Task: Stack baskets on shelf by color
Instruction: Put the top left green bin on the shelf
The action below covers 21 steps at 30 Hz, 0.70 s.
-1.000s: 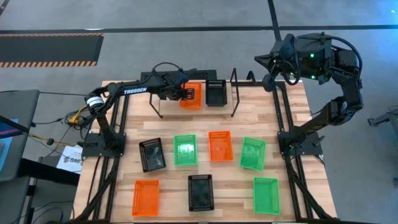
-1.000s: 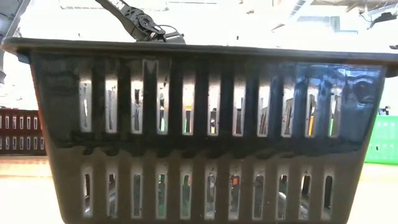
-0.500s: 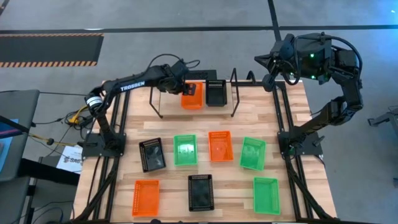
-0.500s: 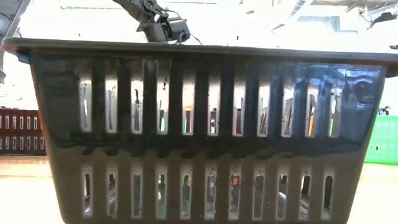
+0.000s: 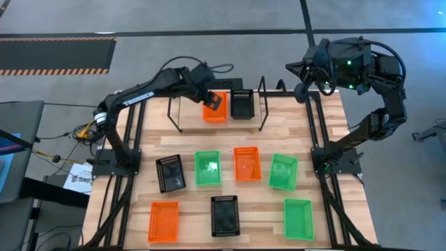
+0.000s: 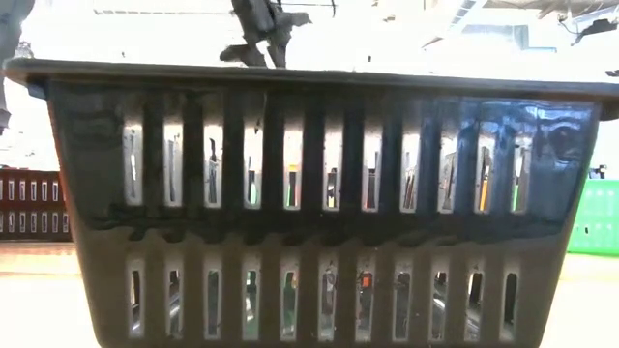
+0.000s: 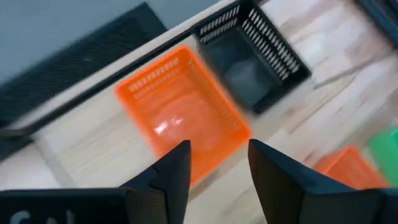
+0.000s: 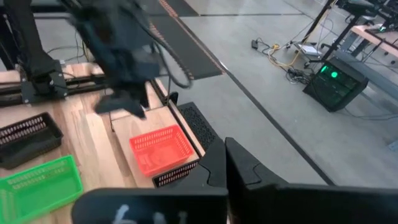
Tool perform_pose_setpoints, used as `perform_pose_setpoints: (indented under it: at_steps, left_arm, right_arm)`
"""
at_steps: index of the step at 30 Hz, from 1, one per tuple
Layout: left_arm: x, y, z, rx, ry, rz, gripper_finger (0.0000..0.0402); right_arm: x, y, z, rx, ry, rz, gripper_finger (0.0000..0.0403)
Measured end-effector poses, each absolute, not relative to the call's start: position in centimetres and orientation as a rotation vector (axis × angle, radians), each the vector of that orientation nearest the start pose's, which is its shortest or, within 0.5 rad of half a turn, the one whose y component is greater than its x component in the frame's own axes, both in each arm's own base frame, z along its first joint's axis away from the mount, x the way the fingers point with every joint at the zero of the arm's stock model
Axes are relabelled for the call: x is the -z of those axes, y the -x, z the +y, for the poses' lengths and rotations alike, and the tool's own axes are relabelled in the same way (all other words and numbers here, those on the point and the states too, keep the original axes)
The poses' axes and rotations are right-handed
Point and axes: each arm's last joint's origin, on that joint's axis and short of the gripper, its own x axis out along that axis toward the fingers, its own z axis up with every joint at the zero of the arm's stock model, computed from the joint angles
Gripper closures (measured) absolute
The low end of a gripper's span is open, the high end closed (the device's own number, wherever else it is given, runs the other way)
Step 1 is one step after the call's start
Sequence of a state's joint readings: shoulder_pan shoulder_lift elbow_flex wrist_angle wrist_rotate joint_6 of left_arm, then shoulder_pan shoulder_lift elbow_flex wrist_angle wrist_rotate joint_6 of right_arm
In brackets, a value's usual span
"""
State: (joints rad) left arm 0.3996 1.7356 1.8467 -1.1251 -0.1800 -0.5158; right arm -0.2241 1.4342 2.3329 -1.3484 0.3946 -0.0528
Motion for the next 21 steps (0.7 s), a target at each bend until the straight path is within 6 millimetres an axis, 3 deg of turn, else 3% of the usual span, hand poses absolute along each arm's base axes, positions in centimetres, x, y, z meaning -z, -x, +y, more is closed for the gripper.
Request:
perform_pose_setpoints:
  at_steps: [6,12,21]
  left_arm:
    - [-39.6,-29.4,7.7,-0.953,0.464,0.946,0.0274]
    - [-40.7,-27.1,2.4,-1.048,0.491,0.848,0.0276]
    - [-40.1,-27.2,-1.5,-1.027,0.546,0.813,0.0276]
  right_arm:
    - [-55.1,-16.7,-5.0,0.601,0.072,0.488,0.0398]
    - [-55.1,-16.7,-5.0,0.601,0.074,0.488,0.0398]
    - [-55.1,-16.7,-5.0,0.595,0.099,0.496,0.0397]
